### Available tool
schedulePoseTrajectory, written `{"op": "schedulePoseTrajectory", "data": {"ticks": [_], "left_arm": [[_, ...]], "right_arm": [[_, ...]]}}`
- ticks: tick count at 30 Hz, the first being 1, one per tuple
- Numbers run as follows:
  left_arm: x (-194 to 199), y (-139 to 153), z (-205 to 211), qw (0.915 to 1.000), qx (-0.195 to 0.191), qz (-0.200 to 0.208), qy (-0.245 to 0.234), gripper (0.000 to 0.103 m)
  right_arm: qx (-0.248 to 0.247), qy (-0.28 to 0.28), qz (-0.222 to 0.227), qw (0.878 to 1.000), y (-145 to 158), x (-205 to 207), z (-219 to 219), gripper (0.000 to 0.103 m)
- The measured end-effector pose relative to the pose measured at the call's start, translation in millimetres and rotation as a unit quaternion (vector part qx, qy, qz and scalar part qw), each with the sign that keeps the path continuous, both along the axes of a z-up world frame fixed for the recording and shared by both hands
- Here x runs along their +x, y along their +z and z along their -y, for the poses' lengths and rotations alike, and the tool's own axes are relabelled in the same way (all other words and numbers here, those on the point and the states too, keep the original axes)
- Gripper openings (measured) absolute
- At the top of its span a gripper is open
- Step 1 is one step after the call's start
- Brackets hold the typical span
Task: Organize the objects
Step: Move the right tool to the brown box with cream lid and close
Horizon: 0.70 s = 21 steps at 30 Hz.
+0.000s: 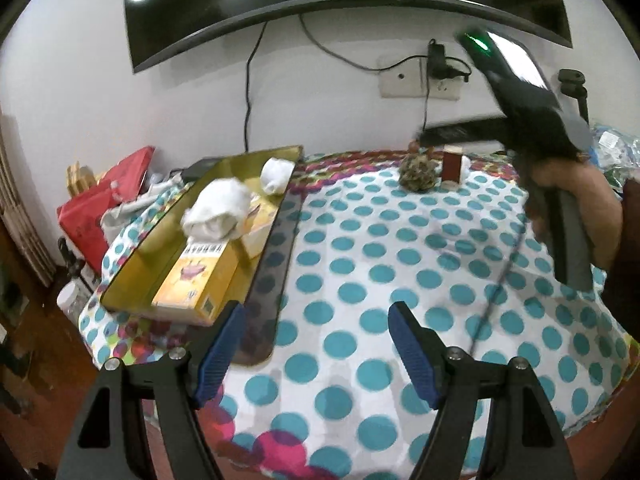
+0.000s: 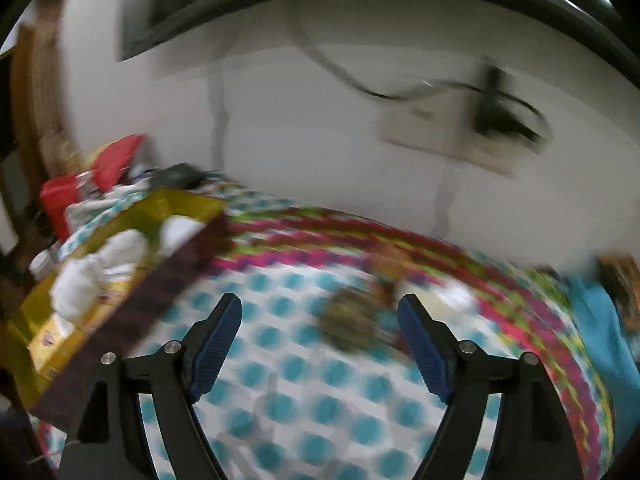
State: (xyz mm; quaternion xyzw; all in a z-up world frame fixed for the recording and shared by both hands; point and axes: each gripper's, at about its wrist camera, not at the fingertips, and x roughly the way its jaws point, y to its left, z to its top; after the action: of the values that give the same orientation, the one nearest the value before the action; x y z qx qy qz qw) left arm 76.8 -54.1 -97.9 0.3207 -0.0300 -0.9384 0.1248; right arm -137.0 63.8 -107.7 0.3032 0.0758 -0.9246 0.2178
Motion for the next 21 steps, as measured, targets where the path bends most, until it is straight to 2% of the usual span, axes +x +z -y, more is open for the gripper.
{"op": "schedulePoseTrajectory", "data": {"ticks": [3,7,12,14,16,21], "left_arm": [[-11,3,-11,0.9999,-0.007,0.0,-0.012,0.076],[-27,4,-25,0.9995,-0.013,0.011,-0.027,0.076],[-50,10,-33,0.9992,-0.01,0.024,-0.029,0.076],[-57,11,-32,0.9992,-0.007,0.029,-0.026,0.076],[-64,12,-28,0.9992,-0.003,0.036,-0.019,0.076],[-85,14,-16,0.999,-0.002,0.043,-0.005,0.076]], "right_arm": [[-0.012,-0.04,0.024,0.999,-12,-12,-40,0.079],[-0.009,-0.063,0.054,0.997,-30,-26,-63,0.079],[-0.002,-0.052,0.044,0.998,-34,-34,-57,0.078],[-0.001,-0.042,0.044,0.998,-34,-37,-50,0.075],[0.007,-0.037,0.048,0.998,-36,-44,-43,0.063],[-0.023,-0.049,0.078,0.996,-45,-60,-44,0.061]]}}
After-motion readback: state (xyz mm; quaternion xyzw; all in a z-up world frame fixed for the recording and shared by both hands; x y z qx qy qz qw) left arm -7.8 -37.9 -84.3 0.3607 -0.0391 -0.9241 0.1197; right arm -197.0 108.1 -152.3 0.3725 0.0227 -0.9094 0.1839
